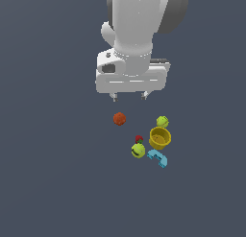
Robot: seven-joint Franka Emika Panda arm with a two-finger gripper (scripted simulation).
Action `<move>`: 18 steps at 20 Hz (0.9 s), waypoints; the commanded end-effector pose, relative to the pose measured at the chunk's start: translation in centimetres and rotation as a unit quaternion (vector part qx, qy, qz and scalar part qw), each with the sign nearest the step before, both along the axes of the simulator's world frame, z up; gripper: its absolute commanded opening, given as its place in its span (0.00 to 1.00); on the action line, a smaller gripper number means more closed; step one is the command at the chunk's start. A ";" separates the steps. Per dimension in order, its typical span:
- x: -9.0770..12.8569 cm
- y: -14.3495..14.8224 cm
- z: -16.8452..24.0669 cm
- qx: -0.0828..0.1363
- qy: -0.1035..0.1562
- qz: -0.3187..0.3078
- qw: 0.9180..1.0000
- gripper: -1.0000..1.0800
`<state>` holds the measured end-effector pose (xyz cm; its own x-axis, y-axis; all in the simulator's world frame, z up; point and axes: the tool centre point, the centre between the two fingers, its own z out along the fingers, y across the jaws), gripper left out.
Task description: Pick up a designated object from a clutter of objects.
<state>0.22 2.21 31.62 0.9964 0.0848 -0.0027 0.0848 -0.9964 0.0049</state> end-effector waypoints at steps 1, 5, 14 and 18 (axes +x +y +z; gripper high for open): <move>0.0 0.0 0.0 0.000 0.000 0.000 1.000 0.96; 0.1 0.5 -0.1 -0.001 0.004 0.007 1.000 0.96; 0.0 1.4 0.0 -0.002 0.012 0.019 1.000 0.96; 0.4 1.5 -0.7 -0.002 0.011 0.019 1.000 0.96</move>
